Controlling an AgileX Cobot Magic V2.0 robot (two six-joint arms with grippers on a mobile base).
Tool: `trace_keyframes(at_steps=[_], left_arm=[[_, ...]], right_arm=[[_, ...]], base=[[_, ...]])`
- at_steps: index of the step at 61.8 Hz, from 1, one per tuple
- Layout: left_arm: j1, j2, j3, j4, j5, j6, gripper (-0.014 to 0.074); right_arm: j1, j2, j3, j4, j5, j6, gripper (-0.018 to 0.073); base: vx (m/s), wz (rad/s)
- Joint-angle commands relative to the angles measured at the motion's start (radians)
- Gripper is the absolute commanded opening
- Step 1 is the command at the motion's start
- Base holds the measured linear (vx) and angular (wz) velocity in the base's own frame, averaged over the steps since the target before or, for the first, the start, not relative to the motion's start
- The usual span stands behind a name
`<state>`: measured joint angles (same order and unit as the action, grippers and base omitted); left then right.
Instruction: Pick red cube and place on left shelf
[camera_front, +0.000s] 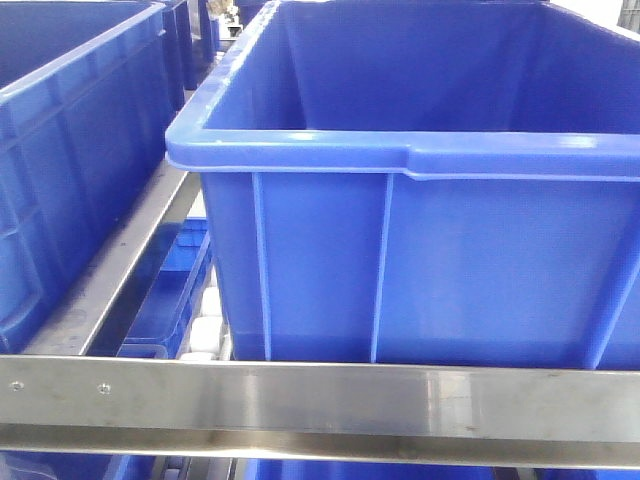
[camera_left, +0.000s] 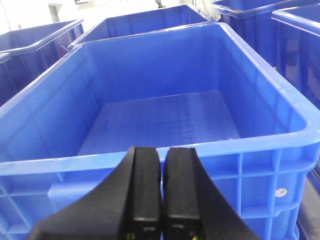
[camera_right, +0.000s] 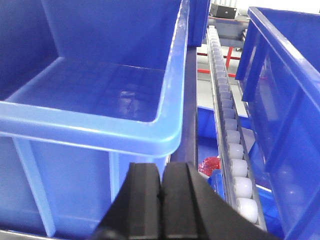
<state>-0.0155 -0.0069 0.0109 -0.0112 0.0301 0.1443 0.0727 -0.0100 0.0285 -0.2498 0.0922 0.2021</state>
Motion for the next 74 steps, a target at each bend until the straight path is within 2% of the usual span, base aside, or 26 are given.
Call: trace_keyframes(at_steps=[1, 10, 17, 74], left_arm=[[-0.005, 0.007, 0.022, -0.005, -0.091, 0.001, 0.0106], [-0.005, 0.007, 0.022, -0.005, -0.091, 0.001, 0.0106], [-0.005, 0.007, 0.022, -0.005, -0.091, 0.001, 0.0106], [-0.005, 0.007, 0.022, -0.005, -0.091, 0.001, 0.0106]], right_arm=[[-0.005, -0.018, -0.024, 0.000, -0.092, -0.017, 0.0060], [-0.005, -0.018, -0.024, 0.121, -0.092, -0.136, 0.0060], [-0.005, -0.018, -0.024, 0.161, -0.101, -0.195, 0.0060], [-0.005, -0.018, -0.024, 0.162, -0.098, -0.196, 0.0060]], base=[[0.00, 0.00], [0.00, 0.00], [0.00, 0.00], [0.00, 0.00]])
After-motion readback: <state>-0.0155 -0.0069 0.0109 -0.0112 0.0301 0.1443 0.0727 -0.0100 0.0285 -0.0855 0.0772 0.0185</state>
